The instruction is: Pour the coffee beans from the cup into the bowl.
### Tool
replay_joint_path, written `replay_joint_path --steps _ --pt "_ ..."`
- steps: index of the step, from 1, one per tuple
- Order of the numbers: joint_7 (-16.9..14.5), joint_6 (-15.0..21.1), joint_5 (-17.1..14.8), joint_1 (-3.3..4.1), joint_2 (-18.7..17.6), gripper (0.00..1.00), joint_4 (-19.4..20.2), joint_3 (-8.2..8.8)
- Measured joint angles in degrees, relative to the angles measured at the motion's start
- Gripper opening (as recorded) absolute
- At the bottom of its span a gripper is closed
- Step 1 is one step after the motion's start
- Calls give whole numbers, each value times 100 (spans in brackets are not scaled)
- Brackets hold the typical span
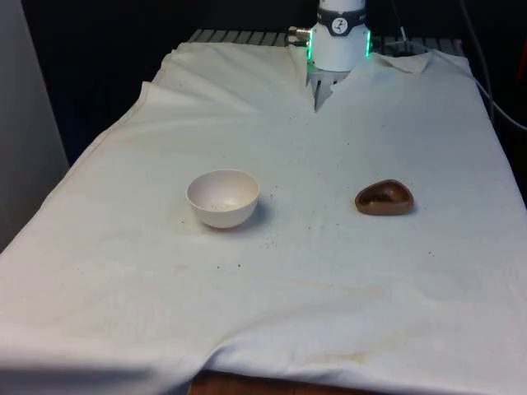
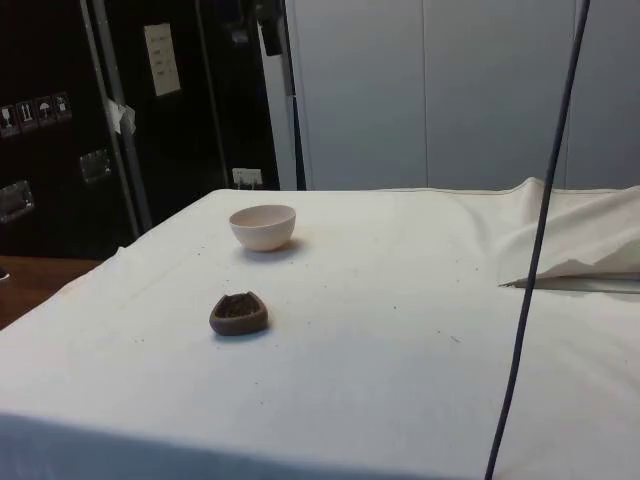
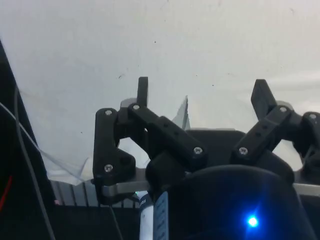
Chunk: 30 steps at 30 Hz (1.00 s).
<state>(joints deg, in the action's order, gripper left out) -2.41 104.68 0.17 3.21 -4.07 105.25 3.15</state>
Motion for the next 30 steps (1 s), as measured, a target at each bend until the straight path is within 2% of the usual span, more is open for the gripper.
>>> replay_joint_path --steps 5,7,16,27,30 --pt "206 46 103 6 0 100 109 -195" --pt "315 178 189 6 34 100 258 -286" --pt "567 487 350 6 143 100 619 -498" --pt "940 1054 487 6 183 100 1215 -894" --pt "1083 1266 521 6 126 100 1364 -1049"
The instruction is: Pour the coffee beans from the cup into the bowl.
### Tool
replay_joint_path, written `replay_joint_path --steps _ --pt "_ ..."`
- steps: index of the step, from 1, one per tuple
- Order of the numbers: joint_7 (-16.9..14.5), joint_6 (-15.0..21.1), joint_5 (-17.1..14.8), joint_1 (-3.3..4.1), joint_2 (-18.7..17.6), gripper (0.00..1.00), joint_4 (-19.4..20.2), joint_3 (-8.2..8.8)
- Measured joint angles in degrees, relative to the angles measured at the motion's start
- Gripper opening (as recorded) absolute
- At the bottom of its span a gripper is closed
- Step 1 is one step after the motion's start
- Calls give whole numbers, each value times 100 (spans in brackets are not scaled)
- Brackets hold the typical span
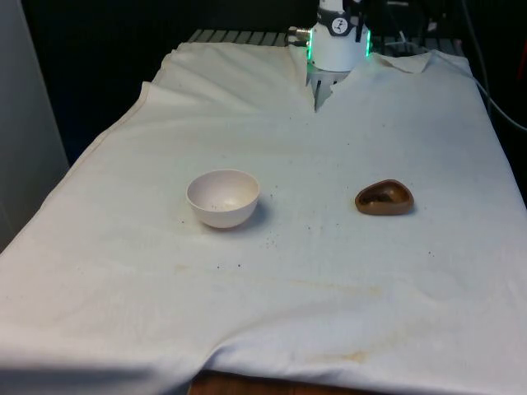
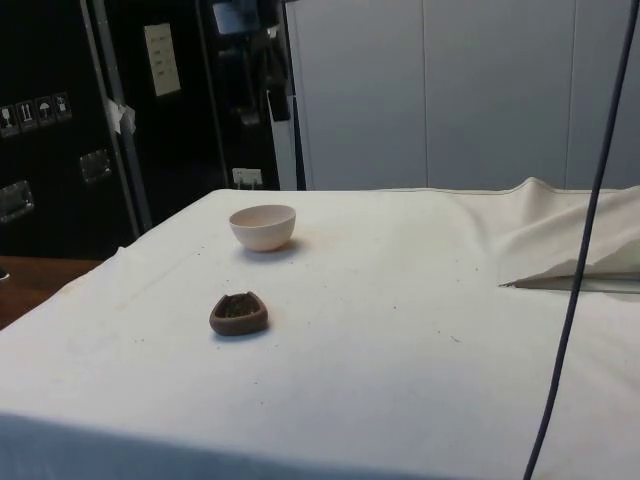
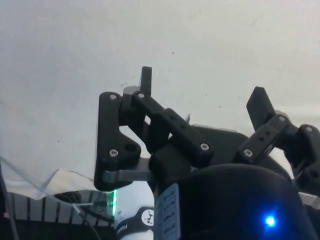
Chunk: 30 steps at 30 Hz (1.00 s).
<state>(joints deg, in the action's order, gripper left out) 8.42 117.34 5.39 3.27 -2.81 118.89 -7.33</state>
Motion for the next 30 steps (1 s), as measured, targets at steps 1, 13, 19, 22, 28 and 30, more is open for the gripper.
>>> replay_joint_path --steps 1,13,19,22,28,30 --pt "40 46 11 0 -29 100 17 -40" --pt "390 539 92 0 -533 100 6 -395" --pt "521 688 149 6 -974 100 -246 -510" --pt "579 785 178 6 -1192 100 -372 -556" --pt "676 1026 286 17 -1467 100 -498 -619" --pt "682 1066 309 17 -1461 100 -481 -625"
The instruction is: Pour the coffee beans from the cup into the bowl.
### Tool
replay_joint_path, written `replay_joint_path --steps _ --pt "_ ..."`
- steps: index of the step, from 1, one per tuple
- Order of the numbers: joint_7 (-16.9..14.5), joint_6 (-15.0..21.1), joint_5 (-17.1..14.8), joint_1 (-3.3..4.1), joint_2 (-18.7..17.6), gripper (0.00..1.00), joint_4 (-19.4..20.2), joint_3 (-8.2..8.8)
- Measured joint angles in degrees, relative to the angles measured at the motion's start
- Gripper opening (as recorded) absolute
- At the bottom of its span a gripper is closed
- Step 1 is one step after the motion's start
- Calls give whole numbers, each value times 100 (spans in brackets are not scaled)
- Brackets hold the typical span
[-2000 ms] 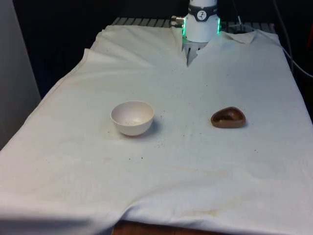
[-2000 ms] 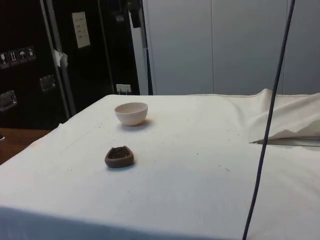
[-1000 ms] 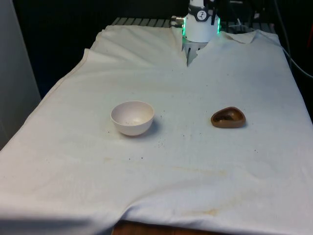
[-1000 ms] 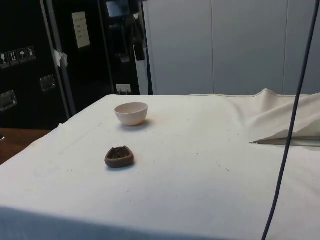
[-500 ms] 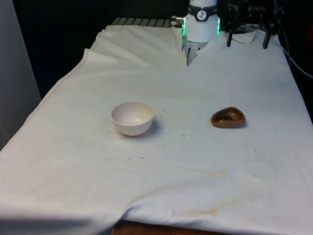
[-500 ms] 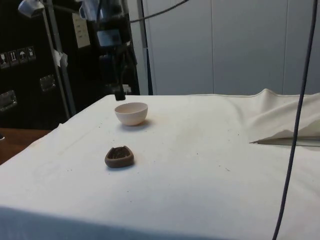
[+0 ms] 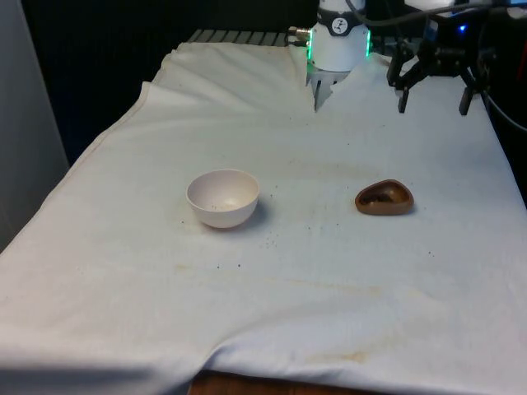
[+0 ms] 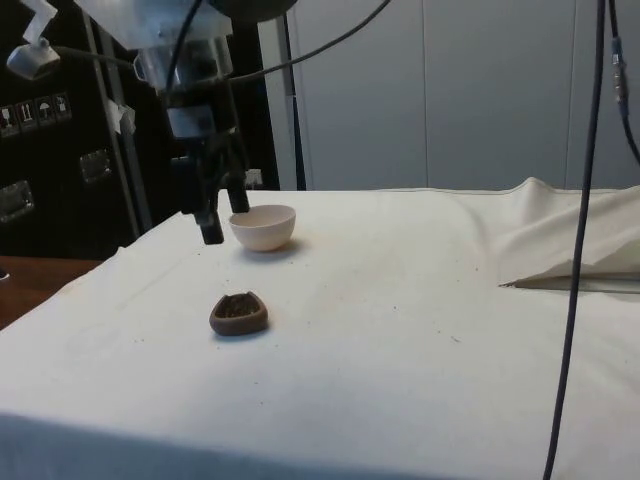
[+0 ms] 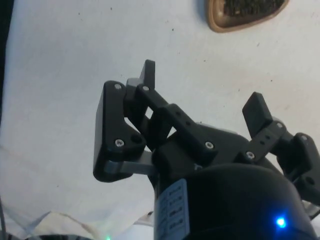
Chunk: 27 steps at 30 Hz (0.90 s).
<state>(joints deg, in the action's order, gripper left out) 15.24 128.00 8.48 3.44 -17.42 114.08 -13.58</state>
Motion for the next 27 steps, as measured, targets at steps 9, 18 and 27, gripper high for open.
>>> replay_joint_path --steps 9,18,27 --pt "0 498 172 -6 11 100 241 0" --pt "-115 1117 235 -29 29 100 693 63" --pt "-355 1547 361 -40 -29 100 865 178"
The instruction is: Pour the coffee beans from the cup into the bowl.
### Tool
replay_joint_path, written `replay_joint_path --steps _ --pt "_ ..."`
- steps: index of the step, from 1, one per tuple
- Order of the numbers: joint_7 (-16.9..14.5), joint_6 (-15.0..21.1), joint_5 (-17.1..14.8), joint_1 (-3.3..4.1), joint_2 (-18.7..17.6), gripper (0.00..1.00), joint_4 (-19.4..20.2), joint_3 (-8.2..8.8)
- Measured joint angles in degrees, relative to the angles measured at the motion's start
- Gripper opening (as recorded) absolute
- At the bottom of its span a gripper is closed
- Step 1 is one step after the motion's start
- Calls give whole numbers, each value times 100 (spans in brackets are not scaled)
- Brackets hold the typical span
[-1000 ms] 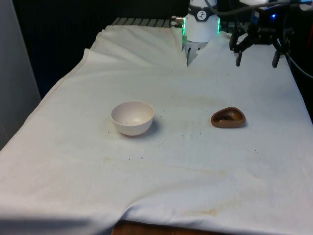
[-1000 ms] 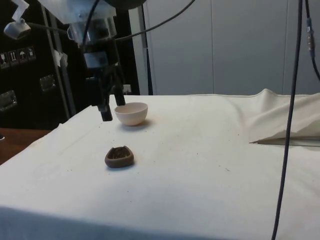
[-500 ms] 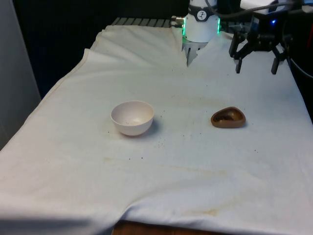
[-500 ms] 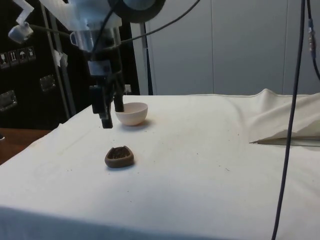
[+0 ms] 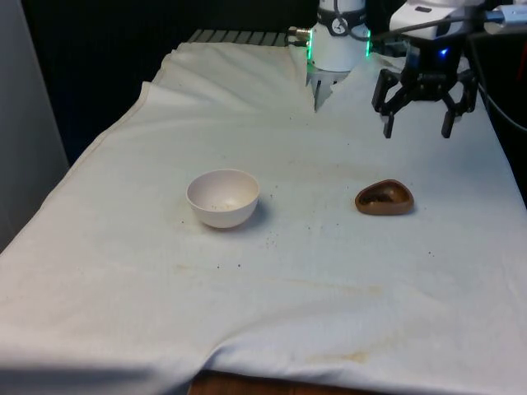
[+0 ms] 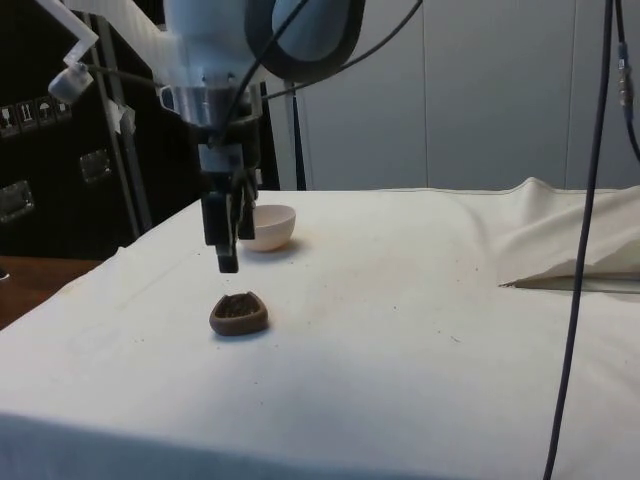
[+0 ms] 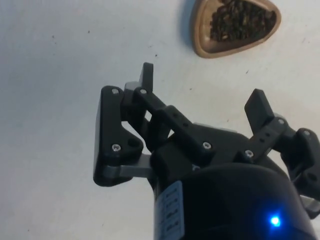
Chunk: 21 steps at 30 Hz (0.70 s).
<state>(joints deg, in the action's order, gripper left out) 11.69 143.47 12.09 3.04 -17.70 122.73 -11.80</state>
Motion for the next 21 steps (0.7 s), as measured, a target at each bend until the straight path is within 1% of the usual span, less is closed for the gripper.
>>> replay_joint_path --steps 4,9,13,17,18,21 --pt "-103 286 109 0 -86 100 69 57" --pt "-138 470 195 0 -183 100 97 74" --pt "-160 728 327 0 -395 100 103 74" --pt "-115 791 441 0 -521 100 57 74" --pt "-52 791 539 6 -596 100 17 74" --pt "46 791 682 6 -693 100 -34 74"
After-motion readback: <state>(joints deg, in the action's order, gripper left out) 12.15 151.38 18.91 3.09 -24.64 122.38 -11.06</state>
